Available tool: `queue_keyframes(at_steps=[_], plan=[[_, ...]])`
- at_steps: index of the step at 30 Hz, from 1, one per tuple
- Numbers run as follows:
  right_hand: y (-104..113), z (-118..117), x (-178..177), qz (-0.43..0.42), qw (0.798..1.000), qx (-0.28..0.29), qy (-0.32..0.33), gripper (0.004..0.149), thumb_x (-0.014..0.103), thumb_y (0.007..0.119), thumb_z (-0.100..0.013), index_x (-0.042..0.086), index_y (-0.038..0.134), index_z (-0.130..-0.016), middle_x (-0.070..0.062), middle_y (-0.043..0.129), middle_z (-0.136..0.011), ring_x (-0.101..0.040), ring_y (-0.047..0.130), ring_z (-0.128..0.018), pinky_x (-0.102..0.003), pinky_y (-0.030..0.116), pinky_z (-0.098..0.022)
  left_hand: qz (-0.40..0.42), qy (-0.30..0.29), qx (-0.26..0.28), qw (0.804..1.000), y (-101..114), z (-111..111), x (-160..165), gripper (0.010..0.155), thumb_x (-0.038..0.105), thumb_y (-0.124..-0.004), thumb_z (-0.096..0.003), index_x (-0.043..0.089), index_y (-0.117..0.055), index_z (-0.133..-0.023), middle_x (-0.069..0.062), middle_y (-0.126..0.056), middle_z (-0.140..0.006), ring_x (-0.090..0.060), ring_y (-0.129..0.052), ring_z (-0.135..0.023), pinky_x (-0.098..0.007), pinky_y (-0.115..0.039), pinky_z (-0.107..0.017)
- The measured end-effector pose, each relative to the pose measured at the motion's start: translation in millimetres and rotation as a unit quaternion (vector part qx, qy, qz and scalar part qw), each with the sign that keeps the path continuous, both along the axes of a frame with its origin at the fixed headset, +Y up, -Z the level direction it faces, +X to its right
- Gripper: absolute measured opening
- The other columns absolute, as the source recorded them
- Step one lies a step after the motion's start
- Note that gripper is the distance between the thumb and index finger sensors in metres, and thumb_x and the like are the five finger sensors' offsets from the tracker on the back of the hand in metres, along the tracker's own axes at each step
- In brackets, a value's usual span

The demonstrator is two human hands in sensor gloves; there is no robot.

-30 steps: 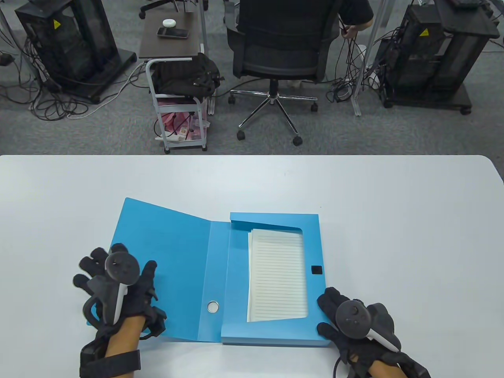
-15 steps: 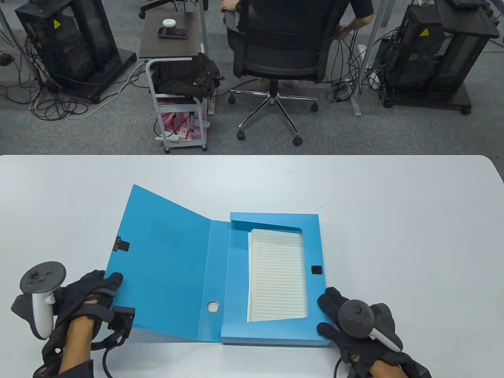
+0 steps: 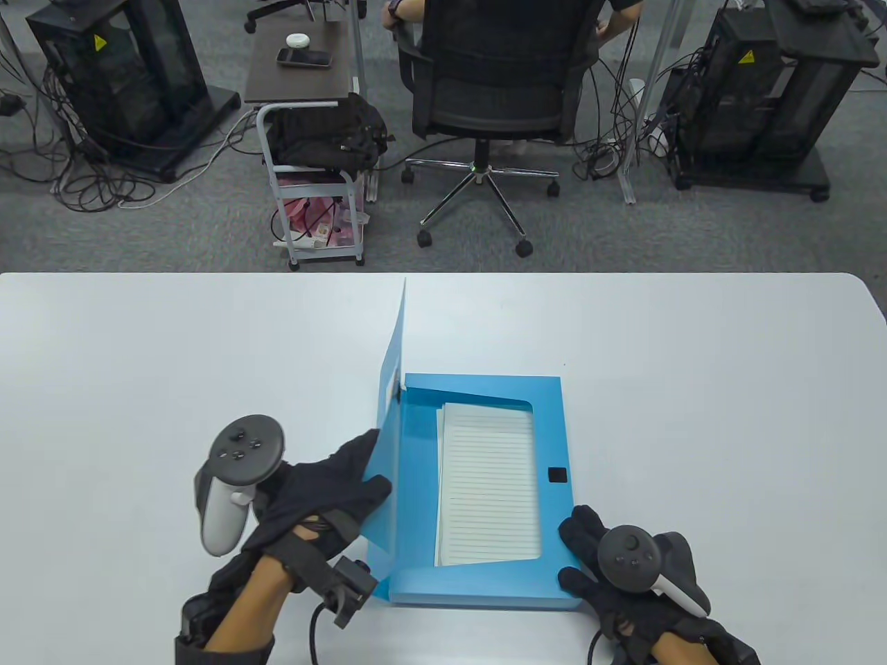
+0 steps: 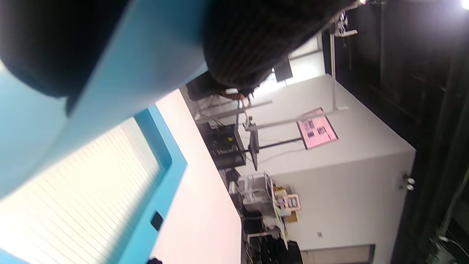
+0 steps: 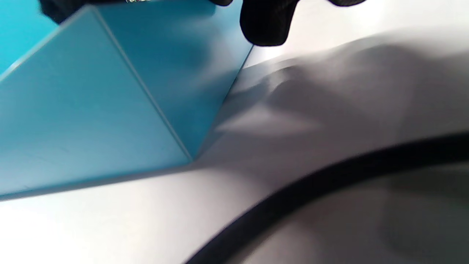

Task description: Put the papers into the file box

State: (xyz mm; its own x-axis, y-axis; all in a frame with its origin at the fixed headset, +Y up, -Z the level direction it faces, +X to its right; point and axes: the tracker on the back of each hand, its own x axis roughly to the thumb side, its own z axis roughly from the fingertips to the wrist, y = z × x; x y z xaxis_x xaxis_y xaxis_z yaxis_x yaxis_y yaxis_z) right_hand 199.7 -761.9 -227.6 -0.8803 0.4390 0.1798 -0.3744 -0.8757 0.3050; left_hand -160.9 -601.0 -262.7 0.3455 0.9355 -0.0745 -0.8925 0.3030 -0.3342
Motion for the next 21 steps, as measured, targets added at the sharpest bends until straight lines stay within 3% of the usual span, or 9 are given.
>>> queue_keyframes(at_steps=[4, 8, 14, 17, 20, 21], plan=[[0.3, 0.3, 0.0, 0.003, 1.0, 0.002, 0.0, 0.065, 0.052, 0.06, -0.039, 0.03, 0.036, -0.095, -0.004, 0.027, -0.109, -0.033, 0.055, -0.101, -0.065, 0.046, -0.072, 0.004, -0.051, -0.007, 0.999, -20.4, -8.7, 53.9, 0.063, 0.027, -0.084, -0.0406, 0.008, -0.065, -0.097, -0.03, -0.088, -0.074, -0.044, -0.108, -0.049, -0.05, -0.092, -0.036], [0.5, 0.1, 0.3, 0.005, 1.0, 0.004, 0.0, 0.065, 0.052, 0.06, -0.039, 0.029, 0.036, -0.095, -0.004, 0.027, -0.109, -0.033, 0.055, -0.101, -0.065, 0.046, -0.072, -0.072, -0.078, -0.032, 0.994, -52.9, -15.4, 114.0, 0.062, 0.028, -0.086, -0.0399, 0.007, -0.068, -0.095, -0.03, -0.088, -0.073, -0.044, -0.108, -0.047, -0.05, -0.093, -0.034], [0.5, -0.2, 0.6, 0.005, 1.0, 0.003, 0.001, 0.065, 0.053, 0.06, -0.039, 0.03, 0.036, -0.095, -0.003, 0.027, -0.109, -0.033, 0.055, -0.101, -0.065, 0.046, -0.072, -0.169, -0.053, -0.067, 0.982, -93.9, -22.2, 156.6, 0.058, 0.03, -0.089, -0.0371, 0.01, -0.077, -0.09, -0.029, -0.092, -0.068, -0.041, -0.109, -0.039, -0.046, -0.096, -0.027], [0.5, -0.5, 0.8, 0.006, 1.0, 0.001, 0.002, 0.065, 0.053, 0.06, -0.039, 0.03, 0.036, -0.095, -0.003, 0.027, -0.109, -0.033, 0.055, -0.101, -0.065, 0.046, -0.072, -0.202, -0.05, -0.055, 0.976, -96.7, -21.4, 168.9, 0.057, 0.032, -0.091, -0.0368, 0.011, -0.079, -0.088, -0.029, -0.093, -0.066, -0.04, -0.108, -0.035, -0.045, -0.097, -0.024], [0.5, -0.7, 1.4, 0.005, 1.0, -0.002, 0.004, 0.065, 0.054, 0.06, -0.039, 0.031, 0.035, -0.095, -0.003, 0.026, -0.109, -0.033, 0.055, -0.101, -0.066, 0.045, -0.072, -0.304, -0.066, -0.016, 0.95, -91.4, -13.1, 195.1, 0.058, 0.034, -0.091, -0.0371, 0.007, -0.079, -0.088, -0.031, -0.092, -0.066, -0.041, -0.108, -0.035, -0.046, -0.097, -0.024], [0.5, -0.4, 2.0, 0.004, 1.0, 0.0, 0.005, 0.066, 0.054, 0.06, -0.039, 0.031, 0.035, -0.095, -0.002, 0.026, -0.109, -0.033, 0.055, -0.102, -0.066, 0.045, -0.072, -0.363, -0.087, -0.003, 0.928, -90.8, -9.9, 208.7, 0.059, 0.035, -0.09, -0.0376, 0.007, -0.078, -0.088, -0.031, -0.092, -0.066, -0.041, -0.108, -0.035, -0.045, -0.097, -0.024]])
